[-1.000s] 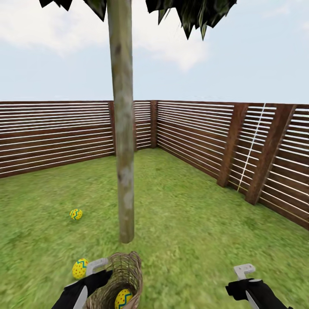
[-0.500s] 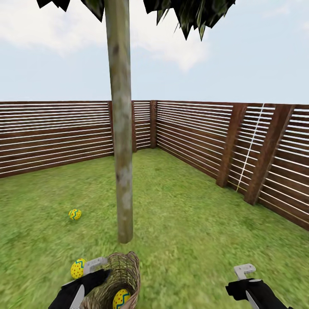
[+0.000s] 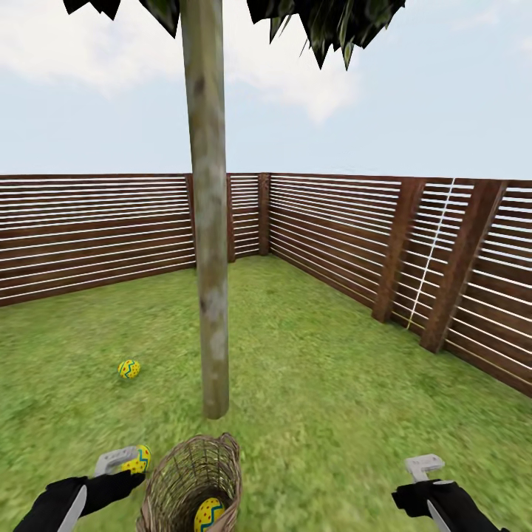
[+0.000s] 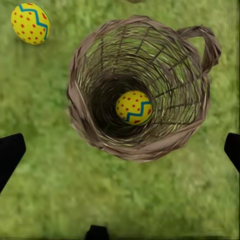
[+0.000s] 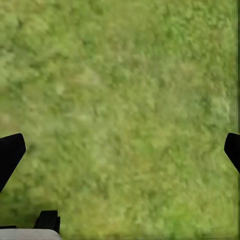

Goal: Take the three Easter eggs out of the wicker basket on the lawn in the garden, then place them on the lawn next to a single tree (choose any tree) so that all three eggs are next to the same tree and none are left in the basket.

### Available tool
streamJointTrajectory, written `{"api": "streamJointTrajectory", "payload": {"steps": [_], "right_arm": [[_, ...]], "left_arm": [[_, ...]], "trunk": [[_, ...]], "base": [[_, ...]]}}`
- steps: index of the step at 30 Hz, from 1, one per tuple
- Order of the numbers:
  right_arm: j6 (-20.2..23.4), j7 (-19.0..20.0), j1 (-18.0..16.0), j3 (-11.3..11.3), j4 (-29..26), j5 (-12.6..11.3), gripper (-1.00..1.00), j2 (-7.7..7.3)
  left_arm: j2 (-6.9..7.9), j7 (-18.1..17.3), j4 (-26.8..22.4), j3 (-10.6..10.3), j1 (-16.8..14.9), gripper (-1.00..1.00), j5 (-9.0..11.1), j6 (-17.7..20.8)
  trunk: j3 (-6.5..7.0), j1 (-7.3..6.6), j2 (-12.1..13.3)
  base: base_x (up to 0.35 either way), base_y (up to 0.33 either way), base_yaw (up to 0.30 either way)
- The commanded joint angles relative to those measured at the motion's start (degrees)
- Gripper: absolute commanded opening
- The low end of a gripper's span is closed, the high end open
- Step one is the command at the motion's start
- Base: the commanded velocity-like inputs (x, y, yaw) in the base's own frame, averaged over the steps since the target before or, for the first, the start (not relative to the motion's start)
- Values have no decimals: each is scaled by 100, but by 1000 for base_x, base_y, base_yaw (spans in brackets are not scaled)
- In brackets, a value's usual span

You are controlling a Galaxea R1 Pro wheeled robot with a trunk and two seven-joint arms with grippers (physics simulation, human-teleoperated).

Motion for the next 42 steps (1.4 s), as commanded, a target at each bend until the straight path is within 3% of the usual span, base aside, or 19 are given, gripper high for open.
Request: {"api": "streamJointTrajectory", "payload": {"steps": [1,6,19,21,24,26,33,42], "right_arm": [[29,-14,-4,19,-9,-51,100,-19],[43,-11,-4,11,-9,-57,100,-79],[20,-11,-4,27,0,-49,100,-20],[24,-13,-4,23,-5,-49,100,-18],[34,-18,-4,20,-2,-46,100,-14],[36,-19,-4,29,-1,-37,100,-10],[30,-20,-4,38,0,-32,100,-2],[14,-20,-4,43,0,-32,100,1]], "left_arm": [[11,-73,-7,18,-3,100,30,74],[13,-306,-5,17,0,100,30,179],[84,-335,-10,17,-2,100,19,187],[196,-340,10,21,-1,100,-53,187],[538,-390,25,26,0,100,-232,181],[629,-477,44,32,0,100,-284,179],[627,-526,56,32,-1,100,-295,147],[598,-520,56,34,0,100,-278,122]], "trunk": [[-10,2,-8],[-10,2,-8],[-10,2,-8],[-10,2,-8],[-10,2,-8],[-10,2,-8],[-10,2,-8],[-10,2,-8]], "base": [[0,0,0],[0,0,0],[0,0,0],[0,0,0],[0,0,0],[0,0,0],[0,-16,0],[0,-269,0]]}}
